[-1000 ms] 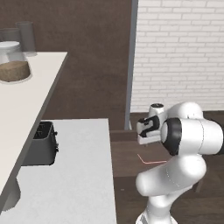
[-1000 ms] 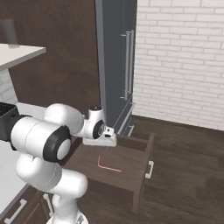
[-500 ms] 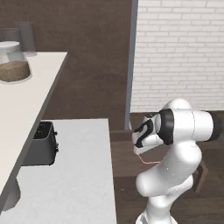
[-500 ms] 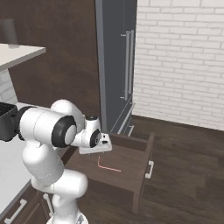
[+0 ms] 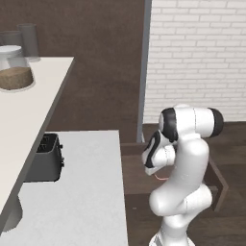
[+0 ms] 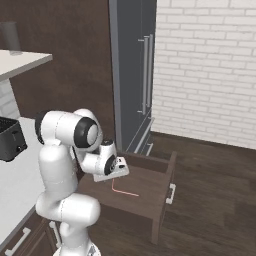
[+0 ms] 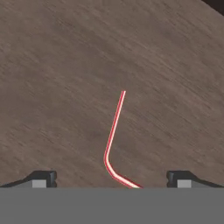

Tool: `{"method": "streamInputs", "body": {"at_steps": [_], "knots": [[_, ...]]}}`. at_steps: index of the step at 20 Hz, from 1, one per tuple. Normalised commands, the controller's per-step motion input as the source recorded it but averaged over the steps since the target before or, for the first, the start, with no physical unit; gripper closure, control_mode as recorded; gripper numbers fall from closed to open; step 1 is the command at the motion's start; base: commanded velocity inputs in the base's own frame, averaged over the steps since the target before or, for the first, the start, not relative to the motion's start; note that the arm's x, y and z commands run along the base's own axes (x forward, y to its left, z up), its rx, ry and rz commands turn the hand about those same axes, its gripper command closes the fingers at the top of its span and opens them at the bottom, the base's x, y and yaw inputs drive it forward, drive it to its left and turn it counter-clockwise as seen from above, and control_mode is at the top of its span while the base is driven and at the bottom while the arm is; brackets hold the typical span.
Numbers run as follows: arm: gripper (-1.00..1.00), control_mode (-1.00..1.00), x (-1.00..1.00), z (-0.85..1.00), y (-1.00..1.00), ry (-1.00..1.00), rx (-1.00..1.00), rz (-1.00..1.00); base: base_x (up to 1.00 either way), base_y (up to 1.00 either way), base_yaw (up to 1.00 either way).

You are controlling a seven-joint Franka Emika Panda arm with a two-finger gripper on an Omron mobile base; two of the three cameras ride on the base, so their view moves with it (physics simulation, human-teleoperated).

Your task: Take a straw from the drawer in front and place it inside the glass cup on the dining counter.

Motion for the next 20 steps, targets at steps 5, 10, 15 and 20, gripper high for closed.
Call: {"method": "streamInputs", "body": {"at_steps": [5, 10, 15, 20], "knots": [[-1.0, -1.0, 0.28, -0.36, 0.0, 0.01, 0.0, 0.06, 0.0, 0.0, 0.0], [-1.0, -1.0, 0.0, -0.29, -0.06, 0.02, 0.0, 0.01, 0.0, 0.0, 0.0], [-1.0, -1.0, 0.0, -0.31, -0.07, 0.06, 0.0, 0.0, 0.0, 0.0, 0.0], [-1.0, -1.0, 0.01, -0.41, -0.08, 0.1, 0.0, 0.0, 0.0, 0.0, 0.0]]}}
